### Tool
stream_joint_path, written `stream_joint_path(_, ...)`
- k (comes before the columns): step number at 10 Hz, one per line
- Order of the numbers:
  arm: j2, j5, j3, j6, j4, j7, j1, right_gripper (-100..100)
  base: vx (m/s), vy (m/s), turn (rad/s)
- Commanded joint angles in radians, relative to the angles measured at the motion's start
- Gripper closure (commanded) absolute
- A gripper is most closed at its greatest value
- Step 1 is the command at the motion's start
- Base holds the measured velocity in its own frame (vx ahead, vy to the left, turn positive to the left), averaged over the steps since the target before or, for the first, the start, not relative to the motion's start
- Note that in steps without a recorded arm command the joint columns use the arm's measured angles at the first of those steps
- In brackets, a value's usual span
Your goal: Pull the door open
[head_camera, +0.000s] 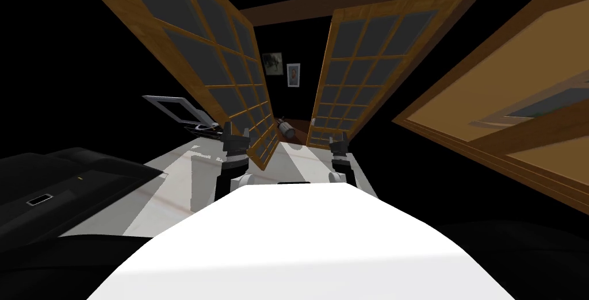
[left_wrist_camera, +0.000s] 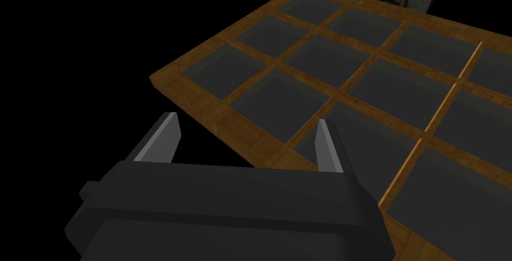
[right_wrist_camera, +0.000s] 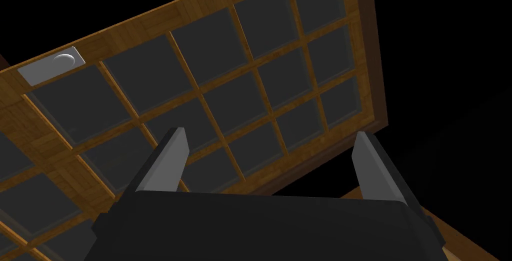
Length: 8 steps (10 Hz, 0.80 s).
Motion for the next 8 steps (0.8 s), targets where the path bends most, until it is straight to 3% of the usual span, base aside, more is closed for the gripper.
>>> stream_joint_path(1,-0.006,-0.019,-0.001,-0.014,0.034,-0.026,-0.011,-100,0.090,-0.014,0.063)
stream_joint_path(8,-0.023,-0.112,-0.001,-0.074,0.197,-0.144,-0.066,-100,0.095,-0.030,0.082)
